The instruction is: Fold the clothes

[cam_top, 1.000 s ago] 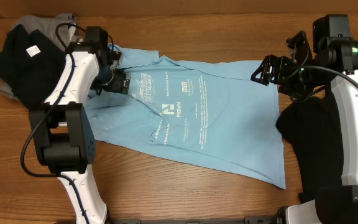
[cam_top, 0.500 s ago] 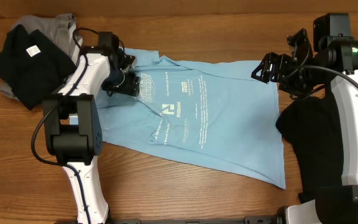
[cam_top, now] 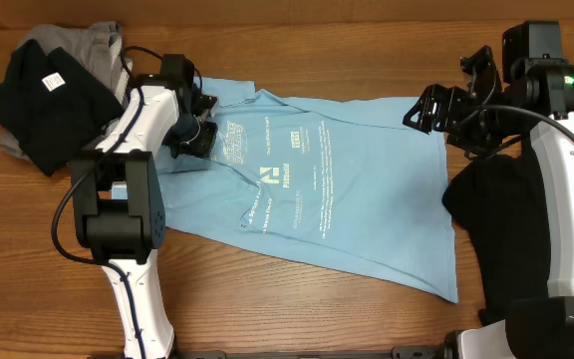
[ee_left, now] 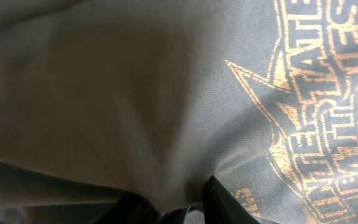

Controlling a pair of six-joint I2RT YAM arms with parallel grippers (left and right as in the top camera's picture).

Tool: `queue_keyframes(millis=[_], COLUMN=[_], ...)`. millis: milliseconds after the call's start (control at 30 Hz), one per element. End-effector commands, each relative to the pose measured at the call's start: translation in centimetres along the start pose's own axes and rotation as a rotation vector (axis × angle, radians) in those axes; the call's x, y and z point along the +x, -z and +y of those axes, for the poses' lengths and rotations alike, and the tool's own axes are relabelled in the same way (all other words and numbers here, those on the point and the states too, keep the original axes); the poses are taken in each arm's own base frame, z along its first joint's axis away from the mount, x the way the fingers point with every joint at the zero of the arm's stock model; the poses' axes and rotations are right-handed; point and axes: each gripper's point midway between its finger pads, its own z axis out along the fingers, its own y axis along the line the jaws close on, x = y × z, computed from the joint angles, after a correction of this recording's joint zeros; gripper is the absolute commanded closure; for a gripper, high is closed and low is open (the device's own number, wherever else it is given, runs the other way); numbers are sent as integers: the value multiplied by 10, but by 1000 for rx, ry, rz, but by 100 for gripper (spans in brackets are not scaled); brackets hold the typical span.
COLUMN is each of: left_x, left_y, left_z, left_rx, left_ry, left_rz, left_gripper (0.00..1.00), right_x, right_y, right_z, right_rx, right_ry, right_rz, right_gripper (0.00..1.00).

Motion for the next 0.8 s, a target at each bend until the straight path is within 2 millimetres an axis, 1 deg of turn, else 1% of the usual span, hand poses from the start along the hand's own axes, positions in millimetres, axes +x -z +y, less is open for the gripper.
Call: queue_keyframes(millis=[0,33,100,200,233,300,400,433,500,533,600,667,767], left_x=[5,3,3,3,3,3,5,6,8,10,17,23,33], left_y=[-11,-9,-4,7,12,20,38,46,65,76,104,128,160], left_z=[9,10,12,22,25,24,23,22,21,20,20,19,16], left_rx=[-54,-54,-69,-129,-146,-146,-144,-143,-144,-144,-149,-153,-159], left_ry=[23,22,25,58,69,83,95,96,111,112,120,144,170], left_rz=[41,36,41,57,63,74,94,100,106,111,116,105,65], left_gripper=[43,37,36,37,38,43,51,51,51,53,56,56,55], right_x=[-1,-1,-1,-1,-1,-1,-1,-2,-7,-9,-12,-12,-9], right_y=[1,1,1,1,1,1,1,1,2,4,8,13,15], right_z=[0,0,0,0,0,0,0,-1,-15,-23,-38,-56,-82], right_rx=[6,6,6,7,7,7,7,13,80,118,175,228,297], right_ry=[5,5,5,4,4,4,5,-2,-87,-137,-227,-313,-397], right_rz=[-8,-8,-8,-6,-6,-6,-9,-13,-40,-55,-78,-96,-100], right_gripper=[4,4,4,4,4,4,4,5,7,6,4,3,2])
